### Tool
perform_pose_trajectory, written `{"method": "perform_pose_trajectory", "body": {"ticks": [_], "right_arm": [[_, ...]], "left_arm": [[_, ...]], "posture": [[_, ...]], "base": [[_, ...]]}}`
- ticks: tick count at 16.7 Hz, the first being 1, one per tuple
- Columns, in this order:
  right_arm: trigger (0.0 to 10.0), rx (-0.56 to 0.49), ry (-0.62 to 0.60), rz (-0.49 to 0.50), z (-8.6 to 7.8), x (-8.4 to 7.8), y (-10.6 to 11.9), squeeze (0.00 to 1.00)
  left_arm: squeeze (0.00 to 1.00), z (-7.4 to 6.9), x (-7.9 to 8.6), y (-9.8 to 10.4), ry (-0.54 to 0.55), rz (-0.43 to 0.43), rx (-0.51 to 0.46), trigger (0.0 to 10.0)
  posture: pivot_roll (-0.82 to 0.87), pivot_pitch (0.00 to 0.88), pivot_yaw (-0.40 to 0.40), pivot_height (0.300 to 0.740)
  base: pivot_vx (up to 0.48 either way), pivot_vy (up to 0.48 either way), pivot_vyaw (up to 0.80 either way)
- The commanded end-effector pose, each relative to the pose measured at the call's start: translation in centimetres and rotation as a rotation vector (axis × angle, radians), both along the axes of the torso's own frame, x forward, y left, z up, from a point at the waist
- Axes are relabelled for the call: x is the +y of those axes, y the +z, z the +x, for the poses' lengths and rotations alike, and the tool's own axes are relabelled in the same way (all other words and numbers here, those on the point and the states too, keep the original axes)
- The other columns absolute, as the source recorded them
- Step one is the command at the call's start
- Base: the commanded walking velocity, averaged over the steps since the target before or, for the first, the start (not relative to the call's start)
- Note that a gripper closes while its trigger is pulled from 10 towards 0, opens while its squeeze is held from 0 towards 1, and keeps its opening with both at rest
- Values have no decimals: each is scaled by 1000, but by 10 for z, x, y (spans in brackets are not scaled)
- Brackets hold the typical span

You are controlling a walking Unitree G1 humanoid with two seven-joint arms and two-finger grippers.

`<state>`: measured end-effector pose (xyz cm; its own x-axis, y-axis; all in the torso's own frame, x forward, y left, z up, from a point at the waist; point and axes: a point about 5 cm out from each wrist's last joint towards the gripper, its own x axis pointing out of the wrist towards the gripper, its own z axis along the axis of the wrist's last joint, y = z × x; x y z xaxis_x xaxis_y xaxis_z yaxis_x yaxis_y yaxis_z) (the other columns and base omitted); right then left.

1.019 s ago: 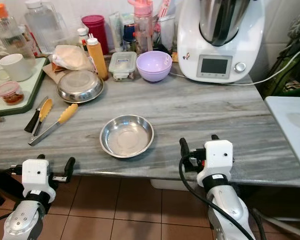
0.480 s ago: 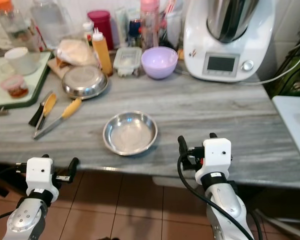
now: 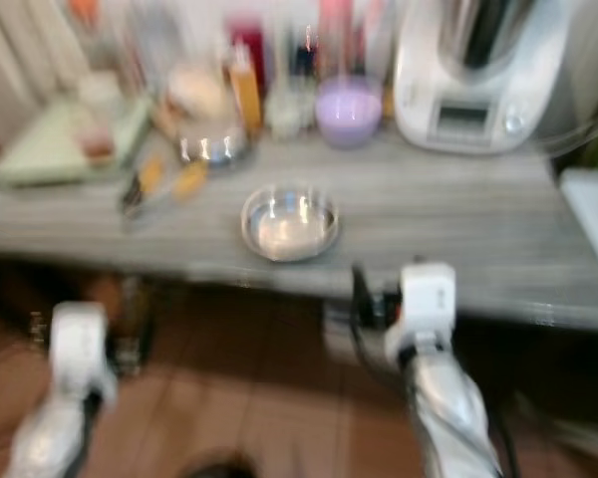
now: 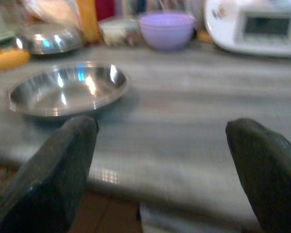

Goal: Setting the table

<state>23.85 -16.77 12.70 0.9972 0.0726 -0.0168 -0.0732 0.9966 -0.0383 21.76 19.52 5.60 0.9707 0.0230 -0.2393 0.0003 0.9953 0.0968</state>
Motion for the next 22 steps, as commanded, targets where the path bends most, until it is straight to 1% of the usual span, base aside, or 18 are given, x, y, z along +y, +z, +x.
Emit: {"method": "perform_pose_trajectory", "body": {"ticks": [1, 2, 3, 6, 8, 10, 12, 20, 22], "right_arm": [[10000, -9, -12, 23, 1, 0, 2, 0], [10000, -3, -54, 27, 3, -3, 2, 0], [10000, 1, -67, 42, 5, -4, 2, 0], [10000, 3, -85, -12, 6, -4, 2, 0], [10000, 13, -98, 15, 7, -6, -1, 0], [10000, 18, -113, -8, 8, -8, -2, 0], [10000, 40, -131, 9, 9, -8, -4, 0], [10000, 48, -111, 5, 12, -5, -4, 0], [10000, 55, -107, 17, 13, -5, -5, 0]], "left_arm": [[0, 8, 3, 11, -7, 16, -40, 10000], [0, 8, 2, 11, -10, 17, -38, 10000], [0, 8, 2, 11, -9, 16, -37, 10000], [0, 7, 2, 12, -12, 16, -35, 10000], [0, 7, 2, 13, -17, 21, -34, 10000], [0, 7, 2, 14, -18, 24, -33, 10000], [0, 7, 1, 14, -20, 26, -30, 10000], [0, 9, 1, 13, -31, 33, -30, 10000], [0, 10, 0, 15, -57, 53, -64, 10000]], "posture": [[-44, 73, 76, 740], [-45, 78, 76, 740], [-45, 76, 75, 740], [-46, 77, 77, 740], [-46, 77, 77, 740], [-42, 80, 78, 740], [-41, 81, 79, 740], [-39, 81, 82, 740], [-41, 82, 83, 740]], "base": [[-296, 0, 0], [-304, 0, 0], [-304, 0, 0], [-304, 0, 0], [-306, 0, 0], [-306, 0, 0], [-309, 0, 0], [-329, 0, 0], [-137, 0, 0]]}}
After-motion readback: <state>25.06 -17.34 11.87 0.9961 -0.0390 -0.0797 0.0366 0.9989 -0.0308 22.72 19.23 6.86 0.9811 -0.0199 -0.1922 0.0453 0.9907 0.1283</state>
